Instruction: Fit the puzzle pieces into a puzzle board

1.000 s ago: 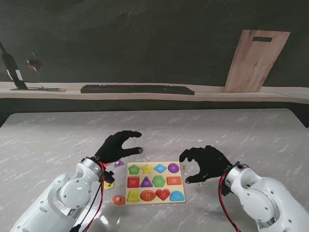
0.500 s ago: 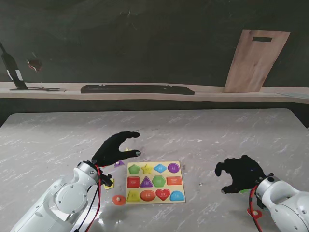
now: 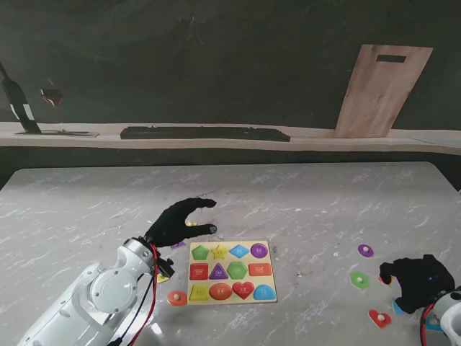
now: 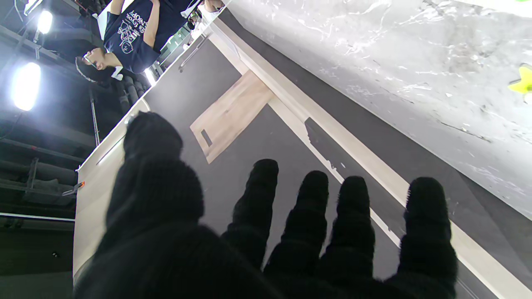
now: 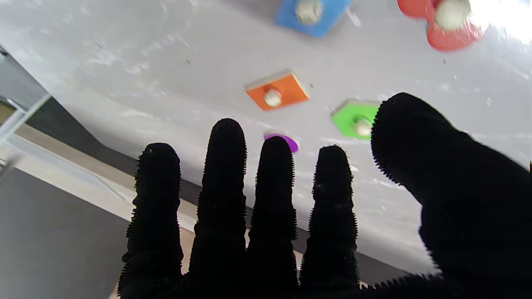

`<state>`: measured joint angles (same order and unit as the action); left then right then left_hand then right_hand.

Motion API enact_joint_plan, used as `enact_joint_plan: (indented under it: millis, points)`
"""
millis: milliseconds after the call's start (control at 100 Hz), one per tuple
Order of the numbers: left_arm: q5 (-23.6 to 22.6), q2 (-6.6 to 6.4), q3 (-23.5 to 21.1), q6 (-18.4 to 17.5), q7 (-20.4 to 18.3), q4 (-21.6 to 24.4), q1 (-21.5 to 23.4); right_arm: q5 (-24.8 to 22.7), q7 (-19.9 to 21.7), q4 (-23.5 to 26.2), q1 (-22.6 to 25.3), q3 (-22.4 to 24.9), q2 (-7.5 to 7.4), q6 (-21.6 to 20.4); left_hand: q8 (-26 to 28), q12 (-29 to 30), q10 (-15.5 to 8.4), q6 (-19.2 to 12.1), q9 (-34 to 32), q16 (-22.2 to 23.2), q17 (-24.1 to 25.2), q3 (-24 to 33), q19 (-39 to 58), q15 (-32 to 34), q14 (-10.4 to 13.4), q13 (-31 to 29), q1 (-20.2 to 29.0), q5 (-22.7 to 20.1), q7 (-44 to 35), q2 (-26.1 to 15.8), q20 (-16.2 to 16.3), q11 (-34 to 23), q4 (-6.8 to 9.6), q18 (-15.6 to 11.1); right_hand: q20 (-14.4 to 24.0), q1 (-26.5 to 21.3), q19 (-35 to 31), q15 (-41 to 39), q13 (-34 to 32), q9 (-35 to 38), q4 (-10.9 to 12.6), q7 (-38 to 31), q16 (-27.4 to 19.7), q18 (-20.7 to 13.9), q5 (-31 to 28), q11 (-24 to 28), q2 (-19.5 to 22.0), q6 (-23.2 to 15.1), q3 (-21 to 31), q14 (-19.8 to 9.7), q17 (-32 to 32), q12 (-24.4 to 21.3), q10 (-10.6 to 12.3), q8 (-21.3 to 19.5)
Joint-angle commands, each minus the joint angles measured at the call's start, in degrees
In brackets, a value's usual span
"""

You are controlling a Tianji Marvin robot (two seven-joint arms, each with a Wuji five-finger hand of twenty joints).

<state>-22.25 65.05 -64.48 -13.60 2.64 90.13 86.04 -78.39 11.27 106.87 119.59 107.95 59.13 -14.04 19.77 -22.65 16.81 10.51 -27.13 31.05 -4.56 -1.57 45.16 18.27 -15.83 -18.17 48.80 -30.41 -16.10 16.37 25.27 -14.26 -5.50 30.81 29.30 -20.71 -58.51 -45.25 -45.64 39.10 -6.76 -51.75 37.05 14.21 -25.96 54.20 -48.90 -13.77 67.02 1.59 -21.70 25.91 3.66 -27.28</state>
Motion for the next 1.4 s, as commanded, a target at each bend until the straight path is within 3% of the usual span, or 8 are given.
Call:
enact_joint_plan:
  millis: [0, 180, 460, 830, 1390]
  points:
    - [-0.28, 0.0, -0.03, 0.24, -0.06, 0.28, 0.19, -1.51, 0.0, -0.88, 1.65, 0.82, 0.05, 0.66, 0.11, -0.63, -1.29, -1.56, -0.72, 0.73, 0.49, 0.39, 1.57, 1.08, 1.3, -1.86, 0.84, -0.17, 0.99, -1.04, 1.11, 0.56, 2.13, -12.18, 0.73, -2.14, -1.43, -0.92, -1.91, 2.13, -1.64, -1.71, 0.67, -0.52, -1.03, 1.02, -2.7, -0.35, 2.78, -1.17, -0.42, 0.5, 1.8, 0.04]
    - [-1.02, 0.01, -0.05, 0.41, 0.33, 0.15, 0.19, -2.59, -1.94, -2.48, 3.33, 2.05, 0.34, 4.16, 0.14, -0.73, -1.31, -1.52, -0.92, 1.01, 0.33, 0.31, 1.85, 1.35, 1.24, -2.12, 0.85, -0.45, 0.94, -1.16, 1.43, 0.5, 2.08, -12.05, 0.57, -0.87, -1.63, -2.25, -4.2, 5.58, -2.19, -2.41, 1.23, -0.09, -3.84, 1.78, -3.18, 0.25, 2.64, -1.06, -1.5, 0.66, 1.86, 0.15]
    - [-0.43, 0.01, 0.59, 1.29, -0.28, -0.31, -0.51, -6.35, -3.24, -6.63, 2.71, 1.75, 0.0, 7.94, 0.25, -0.82, -1.39, -1.69, -0.91, 1.27, 0.48, 0.23, 2.07, 1.53, 1.26, -2.11, 0.77, -0.67, 0.77, -1.61, 1.73, 0.47, 2.05, -11.97, 0.85, 5.34, -2.15, -5.01, -3.65, 5.92, -3.74, -2.83, 2.89, 0.24, -6.02, 3.69, -4.83, 1.48, 2.57, -0.42, -0.97, 1.44, 0.49, 0.3]
    - [0.7, 0.08, 1.55, 2.42, -1.1, -1.23, -1.58, -7.86, -4.6, -9.99, 2.16, 0.43, -0.18, 11.5, 0.36, -0.84, -1.15, -1.49, -0.88, 1.41, 0.63, 0.17, 2.14, 1.63, 1.16, -2.06, 0.85, -0.92, 0.66, -2.01, 1.91, 0.43, 2.05, -11.79, 1.29, 2.98, -3.21, -8.53, -5.33, 8.39, -2.97, -4.2, 4.65, 0.57, -9.61, 5.73, -4.37, 2.77, 2.69, 0.08, -1.84, 2.46, -0.04, -0.28]
    - [1.19, 0.12, 1.96, 2.97, -1.41, -1.6, -1.97, -8.36, -6.26, -11.95, 1.55, -0.82, -0.29, 13.53, 0.39, -0.82, -1.16, -1.43, -0.98, 1.47, 0.76, 0.06, 2.18, 1.66, 1.06, -2.03, 0.72, -1.16, 0.76, -2.24, 2.03, 0.43, 2.03, -11.65, 1.47, 2.15, -4.71, -10.92, -7.24, 10.98, -3.3, -6.23, 5.56, 0.69, -12.58, 6.98, -1.37, 0.69, 2.02, 0.1, -2.94, 3.34, 0.7, -1.55]
